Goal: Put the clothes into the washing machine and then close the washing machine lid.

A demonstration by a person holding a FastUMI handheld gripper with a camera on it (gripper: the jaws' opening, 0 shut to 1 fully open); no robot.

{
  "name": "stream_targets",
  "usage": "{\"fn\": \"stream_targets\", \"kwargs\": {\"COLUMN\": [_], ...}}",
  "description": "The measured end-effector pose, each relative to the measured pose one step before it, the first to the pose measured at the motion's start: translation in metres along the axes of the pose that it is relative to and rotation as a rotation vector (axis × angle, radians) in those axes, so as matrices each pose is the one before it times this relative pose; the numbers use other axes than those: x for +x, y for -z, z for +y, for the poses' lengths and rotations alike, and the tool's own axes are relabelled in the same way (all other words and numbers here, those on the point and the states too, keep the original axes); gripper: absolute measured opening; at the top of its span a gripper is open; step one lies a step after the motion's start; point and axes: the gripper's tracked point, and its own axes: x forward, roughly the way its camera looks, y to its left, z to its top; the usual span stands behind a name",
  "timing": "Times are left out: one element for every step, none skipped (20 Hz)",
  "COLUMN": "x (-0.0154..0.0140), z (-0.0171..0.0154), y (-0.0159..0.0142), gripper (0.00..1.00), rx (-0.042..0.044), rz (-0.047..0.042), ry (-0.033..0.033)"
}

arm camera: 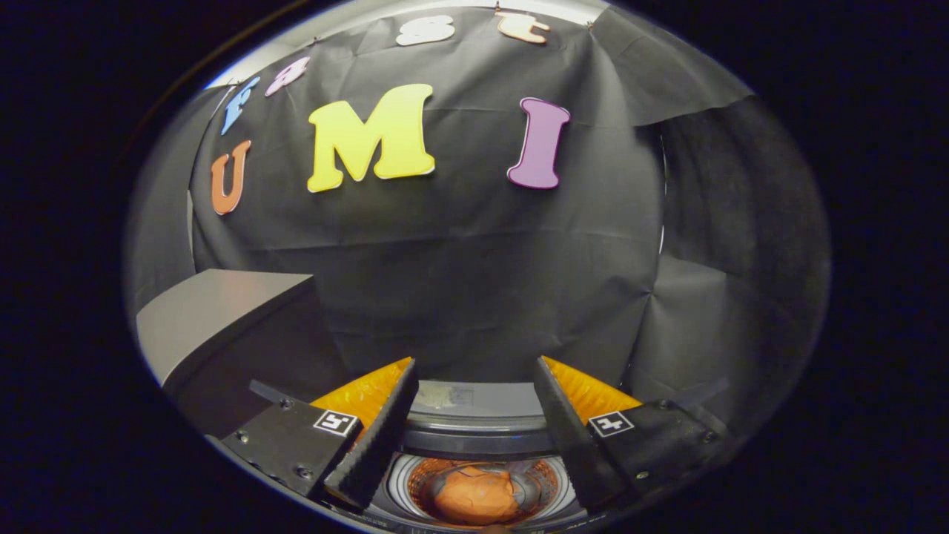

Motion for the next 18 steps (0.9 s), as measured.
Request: {"fn": "stream_targets", "kwargs": {"x": [0.00054,-0.00370,-0.00564,0.00040,-0.00456,-0.00378,-0.00078,-0.00400,-0.00528,-0.00497,-0.00403,-0.00638,-0.00630,-0.00741,-0.00998,-0.00854,-0.00958,-0.01202], "z": [-0.00690,-0.00547,0.00068,-0.00055,-0.00129,0.00020,0.00122,-0.00049,-0.00129,-0.00119,-0.00069,0.00182,0.00125,0.00195,0.00280,0.00150,0.00213,0.00291], "y": [0.01324,0.01182,0.01118,0.01379,0.00748,0.00560,0.00578,0.00705,0.00385,0.00058,-0.00264,-0.00454,-0.00739,-0.00734,-0.00963,-0.00799,-0.00914,-0.00721], "gripper": [0.98,0.98,1.00,1.00,1.00,1.00,1.00,1.00,1.00,1.00,1.00,1.00,1.00,1.00,1.00,1.00,1.00,1.00], "rx": [-0.00651,-0.00074,0.00906,0.00373,-0.00953,-0.01528,-0.01275,-0.00996,-0.00128,0.00267,-0.00028,-0.00403,-0.01283,-0.01817,-0.01799,-0.01310,-0.00501,0.00153], "rz": [0.03064,0.04795,0.01941,-0.00283,-0.00885,-0.00137,0.00413,0.01074,0.00530,-0.00154,-0.00453,-0.01219,-0.01489,-0.01815,-0.01555,-0.01386,-0.01190,-0.00590], "ry": [0.02850,0.02228,-0.00978,-0.00596,0.00038,-0.00092,-0.00446,0.00153,-0.00132,-0.00033,-0.00183,-0.00478,-0.00153,-0.00326,-0.00199,-0.00399,-0.00021,-0.00479]}}
